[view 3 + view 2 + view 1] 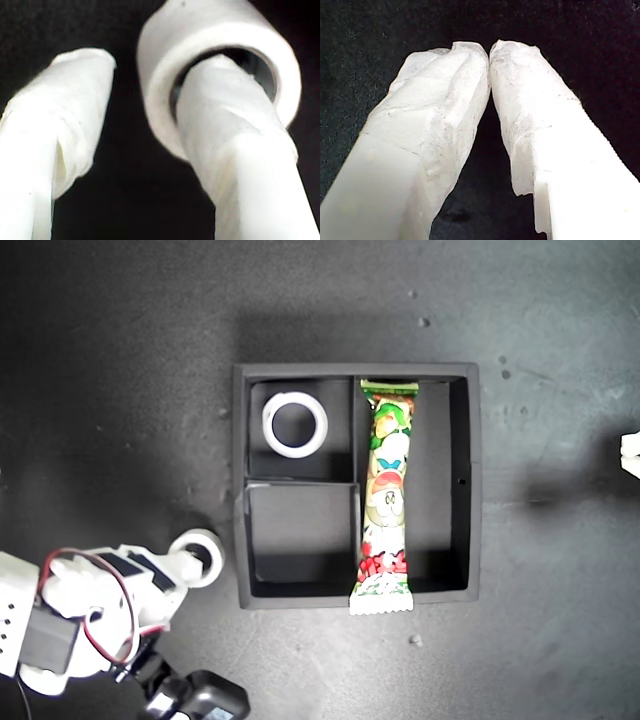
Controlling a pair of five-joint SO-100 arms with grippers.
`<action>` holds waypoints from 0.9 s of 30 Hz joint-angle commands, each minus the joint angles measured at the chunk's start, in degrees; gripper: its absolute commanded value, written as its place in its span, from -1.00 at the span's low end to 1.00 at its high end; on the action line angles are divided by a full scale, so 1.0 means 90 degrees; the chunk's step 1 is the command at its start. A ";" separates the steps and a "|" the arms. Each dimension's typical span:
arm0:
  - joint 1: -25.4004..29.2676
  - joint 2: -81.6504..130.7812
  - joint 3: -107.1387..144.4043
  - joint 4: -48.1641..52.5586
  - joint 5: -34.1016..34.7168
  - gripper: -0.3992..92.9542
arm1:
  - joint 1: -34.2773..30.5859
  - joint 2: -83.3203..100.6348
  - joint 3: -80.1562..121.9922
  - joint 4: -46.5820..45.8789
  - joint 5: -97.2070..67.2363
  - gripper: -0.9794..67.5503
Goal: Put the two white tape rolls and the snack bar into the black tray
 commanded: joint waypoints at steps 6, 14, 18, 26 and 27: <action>0.0029 -0.0420 -0.0537 -0.0156 0.0039 -0.76 | -0.0039 0.0078 0.0088 0.0049 0.0117 -0.98; -0.0029 -0.1533 -0.1318 0.0439 -0.0156 -0.75 | -0.0381 0.0088 0.0088 0.0312 0.0732 -0.96; 0.0020 -0.2012 -0.2197 0.1289 -0.0195 -0.74 | -0.0508 0.0088 0.0088 0.0186 0.0547 -0.97; -0.0020 -0.1885 -0.2803 0.2412 -0.0195 -0.74 | -0.0664 0.0088 0.0088 -0.0049 0.0313 -0.97; -0.0029 -0.1875 -0.2783 0.2441 -0.0195 -0.74 | -0.0693 0.0088 0.0088 -0.0068 0.0303 -0.97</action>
